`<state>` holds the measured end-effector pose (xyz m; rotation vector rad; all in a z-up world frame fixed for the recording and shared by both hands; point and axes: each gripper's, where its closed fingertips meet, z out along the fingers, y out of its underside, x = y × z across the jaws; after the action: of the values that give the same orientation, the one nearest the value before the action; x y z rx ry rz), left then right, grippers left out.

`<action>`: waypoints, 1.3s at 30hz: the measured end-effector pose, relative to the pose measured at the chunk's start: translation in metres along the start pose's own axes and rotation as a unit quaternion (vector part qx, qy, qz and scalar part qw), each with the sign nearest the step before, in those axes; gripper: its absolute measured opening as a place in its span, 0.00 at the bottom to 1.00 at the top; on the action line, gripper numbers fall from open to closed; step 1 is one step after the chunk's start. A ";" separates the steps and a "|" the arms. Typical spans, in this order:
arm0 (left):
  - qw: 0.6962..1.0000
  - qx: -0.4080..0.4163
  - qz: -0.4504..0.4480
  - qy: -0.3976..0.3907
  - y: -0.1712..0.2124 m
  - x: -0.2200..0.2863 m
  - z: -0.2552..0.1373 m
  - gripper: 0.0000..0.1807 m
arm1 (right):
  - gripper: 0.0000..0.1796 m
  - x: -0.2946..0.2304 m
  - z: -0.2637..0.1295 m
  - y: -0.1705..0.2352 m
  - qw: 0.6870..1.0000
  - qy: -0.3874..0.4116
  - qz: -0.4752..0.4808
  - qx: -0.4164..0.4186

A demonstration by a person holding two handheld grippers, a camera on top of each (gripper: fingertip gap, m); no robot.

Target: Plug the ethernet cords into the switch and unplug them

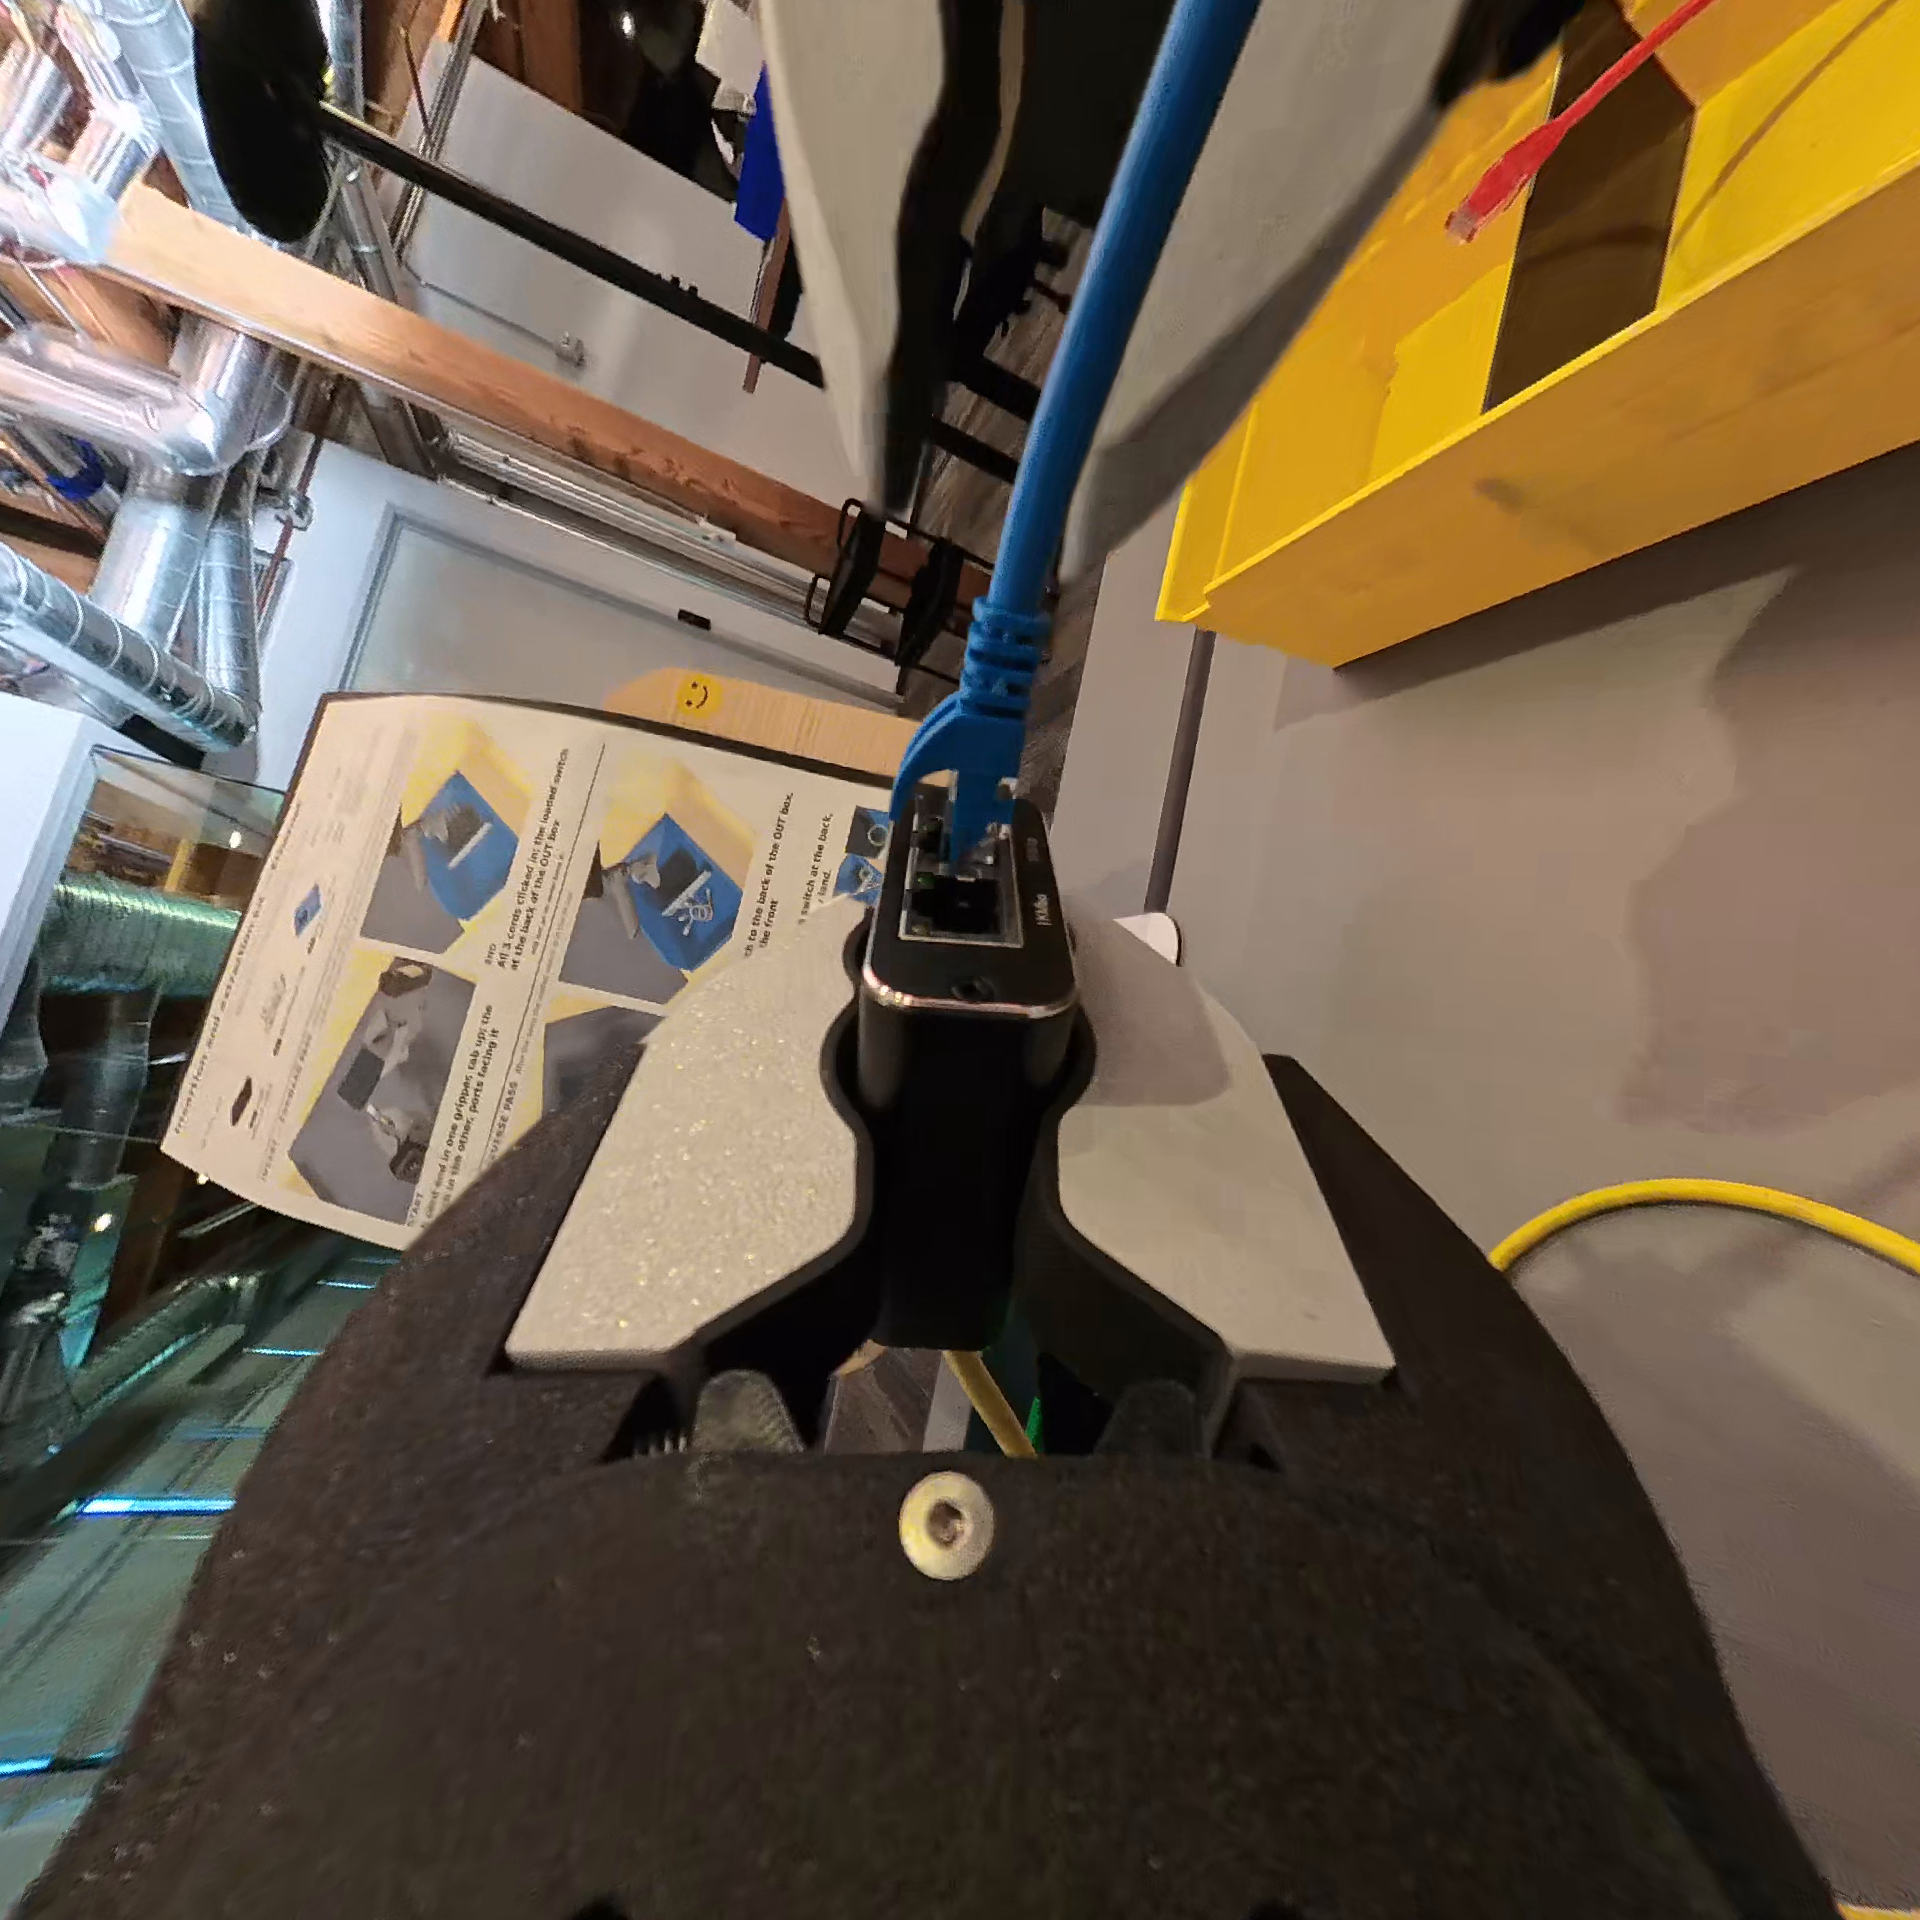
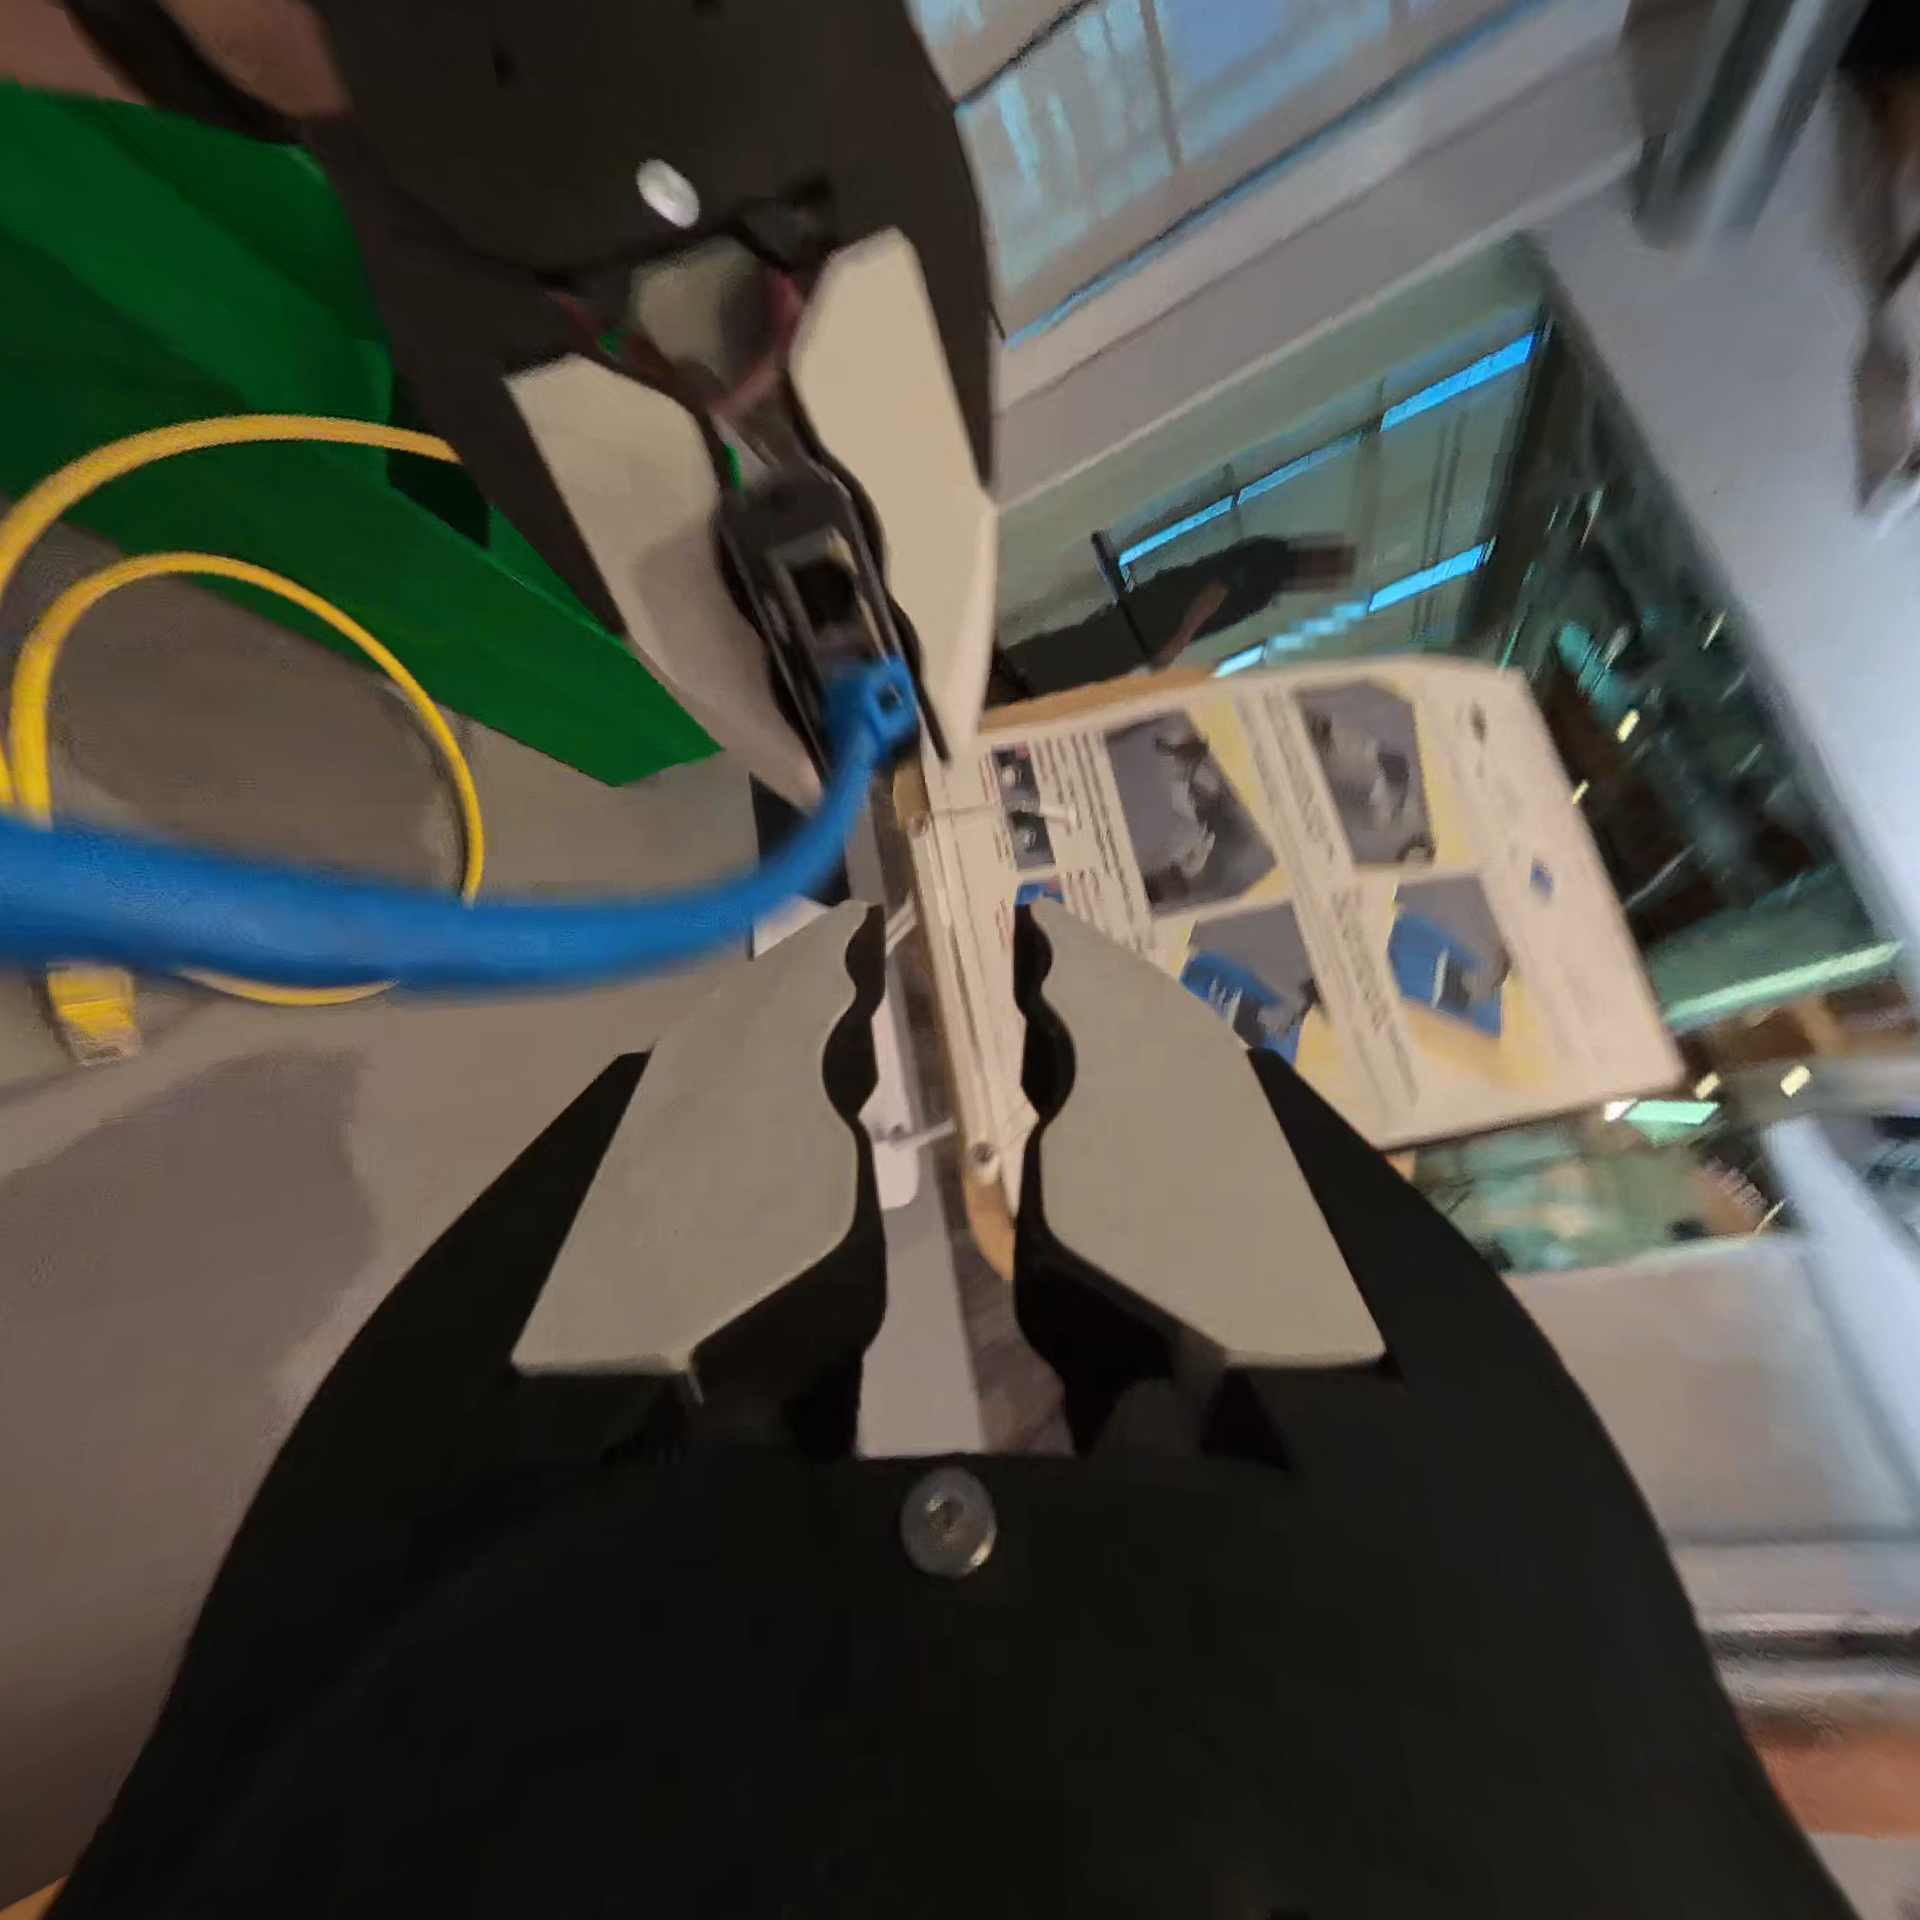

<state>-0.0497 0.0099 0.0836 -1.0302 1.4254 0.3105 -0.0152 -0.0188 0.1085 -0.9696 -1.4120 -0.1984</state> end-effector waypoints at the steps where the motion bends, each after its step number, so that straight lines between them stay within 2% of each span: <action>1: 1.000 0.000 0.004 0.000 -0.002 0.001 -0.001 0.15 | 0.14 -0.006 0.002 -0.011 1.000 -0.002 -0.027 0.016; 4: 1.000 0.009 0.012 -0.001 -0.006 0.001 -0.003 0.15 | 0.13 -0.010 0.003 -0.038 0.997 0.010 -0.054 0.056; 10: 1.000 0.020 0.015 0.013 -0.014 0.007 -0.006 0.14 | 0.12 -0.020 0.009 -0.043 0.994 0.008 -0.106 0.040; 13: 1.000 0.012 0.024 0.011 -0.013 0.009 -0.003 0.15 | 0.09 -0.021 0.012 -0.041 0.992 0.010 -0.120 0.027; 22: 1.000 0.018 0.023 0.009 -0.014 0.007 -0.005 0.15 | 0.09 -0.019 0.010 -0.036 0.992 0.014 -0.128 0.003; 28: 0.999 0.019 0.025 0.010 -0.016 0.007 -0.007 0.15 | 0.10 -0.020 0.010 -0.041 0.990 0.021 -0.137 0.020; 39: 0.999 0.002 0.053 0.005 -0.011 0.010 -0.003 0.15 | 0.08 -0.026 0.012 -0.035 0.995 -0.010 -0.104 0.002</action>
<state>-0.0416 -0.0025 0.0801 -0.9556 1.4906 0.3790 -0.0524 -0.0435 0.0997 -0.8229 -1.5303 -0.3417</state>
